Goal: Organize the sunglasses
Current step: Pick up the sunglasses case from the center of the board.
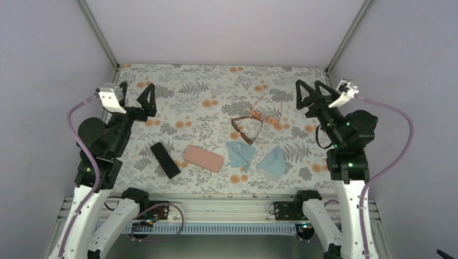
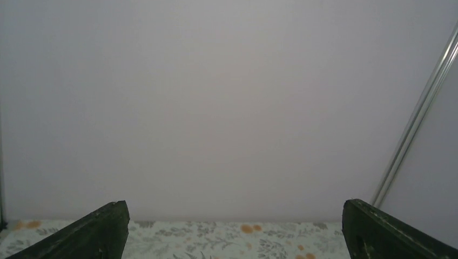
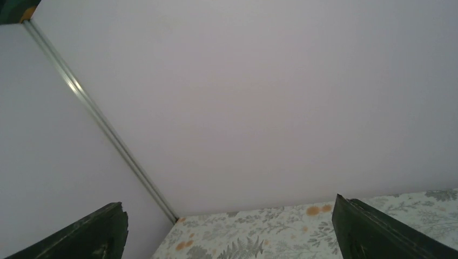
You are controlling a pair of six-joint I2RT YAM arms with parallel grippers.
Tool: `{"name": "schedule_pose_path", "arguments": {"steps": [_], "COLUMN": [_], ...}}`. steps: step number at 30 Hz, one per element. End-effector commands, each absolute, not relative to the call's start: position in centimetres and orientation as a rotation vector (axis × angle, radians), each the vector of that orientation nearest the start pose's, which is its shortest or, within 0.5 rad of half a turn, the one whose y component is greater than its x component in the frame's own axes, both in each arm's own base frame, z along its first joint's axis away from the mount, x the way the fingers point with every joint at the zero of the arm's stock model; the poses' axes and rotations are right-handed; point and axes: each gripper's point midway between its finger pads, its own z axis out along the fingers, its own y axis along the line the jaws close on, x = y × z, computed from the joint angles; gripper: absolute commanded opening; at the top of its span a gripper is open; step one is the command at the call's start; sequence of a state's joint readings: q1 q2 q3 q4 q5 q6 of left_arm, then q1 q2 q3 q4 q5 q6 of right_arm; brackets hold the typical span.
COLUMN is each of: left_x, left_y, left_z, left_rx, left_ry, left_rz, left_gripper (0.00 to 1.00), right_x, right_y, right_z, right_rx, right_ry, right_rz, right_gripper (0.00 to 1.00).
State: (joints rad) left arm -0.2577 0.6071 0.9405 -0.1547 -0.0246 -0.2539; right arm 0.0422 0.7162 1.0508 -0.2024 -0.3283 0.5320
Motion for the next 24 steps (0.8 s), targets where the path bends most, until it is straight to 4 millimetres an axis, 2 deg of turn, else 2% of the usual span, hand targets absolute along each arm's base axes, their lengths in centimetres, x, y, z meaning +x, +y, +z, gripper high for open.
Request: {"name": "schedule_pose_path", "arguments": {"steps": [1,5,8,12,16,18,20,22,24], "left_x": [25.3,25.7,26.1,26.2,25.9,25.9,25.8,25.8,25.8], "left_y": [-6.8,-7.5,-7.8,-8.8,-9.6,-9.6,-9.6,-9.5,-9.4], "left_z": [43.2,41.4,39.2,36.5,34.3,33.4,32.7,32.4,32.2], "left_rx": [-0.023,-0.023,-0.031,-0.023,-0.035,-0.048,-0.061,-0.074,-0.086], "left_ry": [1.426,1.471,1.519,1.558,1.586,1.604,1.619,1.627,1.631], "left_rz": [-0.490,-0.549,-0.572,-0.650,-0.731,-0.747,-0.753,-0.754,-0.755], "left_gripper": [0.98,0.99,1.00,1.00,1.00,1.00,1.00,1.00,1.00], "right_x": [25.6,26.4,27.2,27.9,27.2,26.3,25.0,23.3,22.5], "right_y": [8.5,9.8,11.6,15.0,19.3,21.5,23.7,26.0,27.7], "right_z": [44.6,41.1,37.3,31.3,24.2,20.8,17.6,15.1,13.5], "right_rx": [-0.042,-0.081,-0.114,-0.120,-0.140,-0.187,-0.278,-0.411,-0.511], "right_ry": [1.468,1.575,1.672,1.818,2.009,2.104,2.199,2.267,2.306], "right_rz": [0.804,0.894,0.993,1.071,1.072,1.020,0.887,0.716,0.566], "right_gripper": [0.98,0.98,0.92,0.89,0.90,0.94,0.96,0.98,0.99]}}
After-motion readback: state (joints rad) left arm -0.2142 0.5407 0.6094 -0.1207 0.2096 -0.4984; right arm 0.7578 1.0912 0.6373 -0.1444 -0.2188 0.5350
